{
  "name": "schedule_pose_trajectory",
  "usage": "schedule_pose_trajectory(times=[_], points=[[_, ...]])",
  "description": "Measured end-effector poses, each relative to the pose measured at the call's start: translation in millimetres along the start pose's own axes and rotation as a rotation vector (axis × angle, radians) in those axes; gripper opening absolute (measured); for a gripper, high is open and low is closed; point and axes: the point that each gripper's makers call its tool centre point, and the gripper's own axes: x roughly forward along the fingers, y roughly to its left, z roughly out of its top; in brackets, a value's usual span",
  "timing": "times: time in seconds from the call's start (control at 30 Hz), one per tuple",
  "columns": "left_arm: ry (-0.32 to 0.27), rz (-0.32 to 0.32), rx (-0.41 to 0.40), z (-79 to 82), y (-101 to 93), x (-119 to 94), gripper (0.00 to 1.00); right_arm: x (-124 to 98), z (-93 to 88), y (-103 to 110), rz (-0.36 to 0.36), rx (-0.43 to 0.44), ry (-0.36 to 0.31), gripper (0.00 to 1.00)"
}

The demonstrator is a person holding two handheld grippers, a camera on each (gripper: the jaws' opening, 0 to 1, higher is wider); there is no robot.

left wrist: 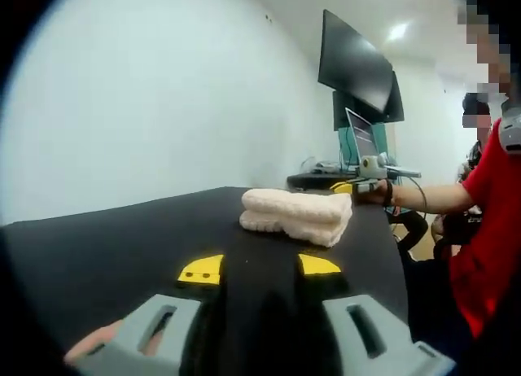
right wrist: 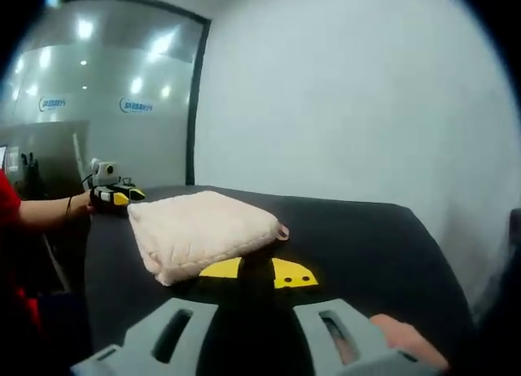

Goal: Fold the towel on the table until its edges align and the towel forms a compact rectangular stack.

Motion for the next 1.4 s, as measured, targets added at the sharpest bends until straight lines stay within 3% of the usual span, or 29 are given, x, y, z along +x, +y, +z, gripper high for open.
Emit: schedule_pose_trajectory(times=[1.4], points=[[0.016,0.013,0.001,-5.3,6.6,0.4,0.36,-1.1,-7.6,3.1,-0.019,-0.039,0.035,0.09]])
